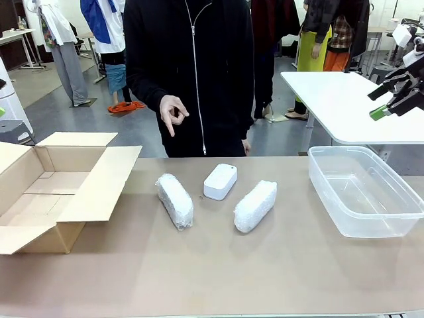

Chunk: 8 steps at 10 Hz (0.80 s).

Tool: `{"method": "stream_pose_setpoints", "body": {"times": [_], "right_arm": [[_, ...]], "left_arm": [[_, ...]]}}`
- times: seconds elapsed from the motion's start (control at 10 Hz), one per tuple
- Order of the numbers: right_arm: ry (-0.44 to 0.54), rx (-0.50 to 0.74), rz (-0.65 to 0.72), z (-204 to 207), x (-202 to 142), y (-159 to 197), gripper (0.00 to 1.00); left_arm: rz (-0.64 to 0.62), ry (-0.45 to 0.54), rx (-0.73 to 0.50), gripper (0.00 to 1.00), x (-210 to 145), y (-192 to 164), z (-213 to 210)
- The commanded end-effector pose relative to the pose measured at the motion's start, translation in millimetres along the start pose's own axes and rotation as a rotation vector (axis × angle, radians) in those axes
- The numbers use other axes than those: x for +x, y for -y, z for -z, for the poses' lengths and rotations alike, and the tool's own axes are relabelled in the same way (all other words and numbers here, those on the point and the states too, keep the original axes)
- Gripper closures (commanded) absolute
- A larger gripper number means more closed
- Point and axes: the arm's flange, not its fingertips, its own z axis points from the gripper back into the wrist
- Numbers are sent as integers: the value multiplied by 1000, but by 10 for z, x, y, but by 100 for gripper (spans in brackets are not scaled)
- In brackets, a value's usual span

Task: Separate and place wrapped and unwrapped clocks.
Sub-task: Pick up the Digital clock indicated by the person.

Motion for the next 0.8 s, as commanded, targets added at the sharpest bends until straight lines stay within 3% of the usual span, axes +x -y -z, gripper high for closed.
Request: {"method": "stream_pose_setpoints", "body": {"times": [0.0,0.7], "right_arm": [[12,4,-1,4,2,-3,0],[12,4,-1,4,2,-3,0]], "left_arm": [[13,15,-7,0,-14,-9,-4],[-8,-26,-16,0,135,-1,174]]}}
